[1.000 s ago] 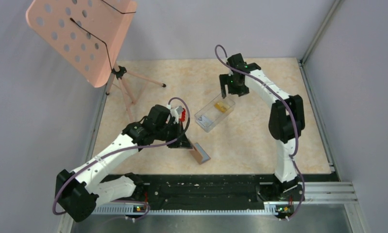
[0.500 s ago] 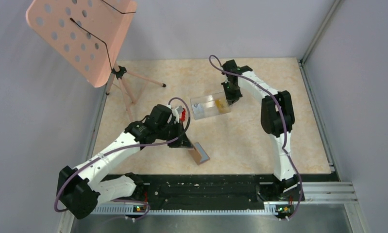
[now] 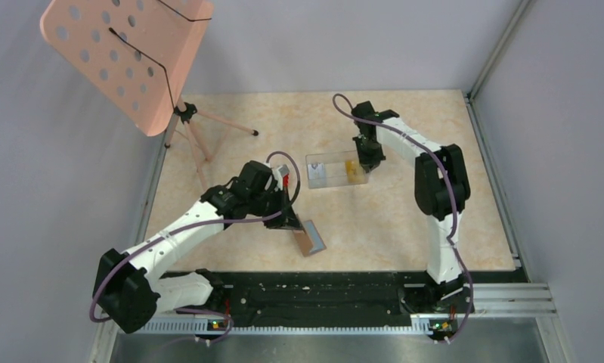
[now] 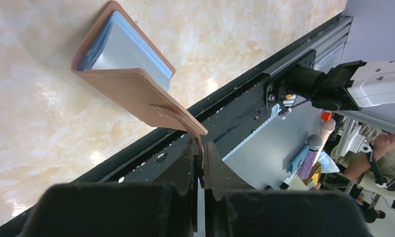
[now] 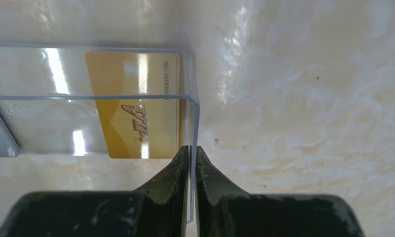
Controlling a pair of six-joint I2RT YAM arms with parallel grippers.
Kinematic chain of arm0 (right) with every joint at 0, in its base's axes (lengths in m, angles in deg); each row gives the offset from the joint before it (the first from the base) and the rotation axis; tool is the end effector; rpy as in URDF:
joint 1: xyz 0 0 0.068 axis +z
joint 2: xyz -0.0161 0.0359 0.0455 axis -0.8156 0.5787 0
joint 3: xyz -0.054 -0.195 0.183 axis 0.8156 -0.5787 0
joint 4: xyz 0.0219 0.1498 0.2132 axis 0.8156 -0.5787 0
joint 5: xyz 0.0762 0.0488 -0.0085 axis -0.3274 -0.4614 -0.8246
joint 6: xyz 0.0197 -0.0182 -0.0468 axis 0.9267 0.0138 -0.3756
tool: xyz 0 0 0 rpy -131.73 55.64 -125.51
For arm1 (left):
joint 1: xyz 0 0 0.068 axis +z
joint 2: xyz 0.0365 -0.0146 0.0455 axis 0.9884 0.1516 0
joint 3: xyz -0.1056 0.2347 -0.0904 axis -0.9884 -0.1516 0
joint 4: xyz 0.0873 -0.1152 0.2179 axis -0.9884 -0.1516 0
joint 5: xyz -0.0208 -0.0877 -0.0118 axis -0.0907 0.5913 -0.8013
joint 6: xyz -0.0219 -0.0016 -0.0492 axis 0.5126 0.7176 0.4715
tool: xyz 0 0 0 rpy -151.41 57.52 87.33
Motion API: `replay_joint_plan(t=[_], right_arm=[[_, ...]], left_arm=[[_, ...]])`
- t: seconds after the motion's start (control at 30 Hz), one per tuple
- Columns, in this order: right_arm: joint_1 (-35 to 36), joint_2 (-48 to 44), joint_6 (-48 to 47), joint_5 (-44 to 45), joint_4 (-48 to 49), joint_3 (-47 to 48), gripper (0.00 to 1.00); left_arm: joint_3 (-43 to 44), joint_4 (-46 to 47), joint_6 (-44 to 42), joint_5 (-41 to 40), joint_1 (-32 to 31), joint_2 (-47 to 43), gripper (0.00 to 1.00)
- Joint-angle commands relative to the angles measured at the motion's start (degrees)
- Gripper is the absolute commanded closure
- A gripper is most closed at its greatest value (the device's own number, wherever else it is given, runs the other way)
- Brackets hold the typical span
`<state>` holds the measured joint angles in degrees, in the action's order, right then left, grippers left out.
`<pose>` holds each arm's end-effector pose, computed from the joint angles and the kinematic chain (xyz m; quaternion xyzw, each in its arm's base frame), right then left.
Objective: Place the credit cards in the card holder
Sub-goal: Move the storage box to the center of the board, then open the card holder.
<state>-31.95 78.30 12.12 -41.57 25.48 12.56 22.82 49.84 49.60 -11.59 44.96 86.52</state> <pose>0.4067 0.1655 0.1961 -0.0822 0.9860 -0.0164 0.1443 0.1788 -0.1510 0.2564 0.0325 0.9193 -0.3737 0.1191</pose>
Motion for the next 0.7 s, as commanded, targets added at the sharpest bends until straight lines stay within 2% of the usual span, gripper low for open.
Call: replay_joint_plan(t=[0.0,0.07,0.1,0.27,0.37,0.5,0.67], right_arm=[[-0.3,-7.6,0.4,2.2,1.3,-6.0,0.94],[-0.3,-10.0,0.3,2.8,2.3,-9.1,0.91],[-0.4,-10.6,0.3,3.0,2.4,-10.1,0.86],[-0.4,-14.8,0.4,3.4,1.6,-12.3,0.50],[-0.3,-18.9,0.7,2.5,0.4,-12.7,0.33],[-0.3,-25.5,0.4,-2.9,-0.9,-14.0,0.21],[0.0,-34.5,-1.0,-20.1,2.2,-17.9,0.18]], left_arm=[[3.4,2.7,-1.4,1.4,-0.1,-0.6,1.00],[3.6,2.7,-1.6,1.4,-0.1,-0.9,1.00],[3.5,2.8,-1.7,1.5,-0.1,-1.2,1.00],[2.9,4.2,-2.8,3.7,-0.1,-2.3,1.00],[3.9,4.4,-5.0,6.3,-0.1,-3.0,1.00],[6.7,4.1,-8.5,10.8,-0.2,-3.6,1.00],[11.9,2.9,-11.6,18.3,-0.5,-2.2,1.00]])
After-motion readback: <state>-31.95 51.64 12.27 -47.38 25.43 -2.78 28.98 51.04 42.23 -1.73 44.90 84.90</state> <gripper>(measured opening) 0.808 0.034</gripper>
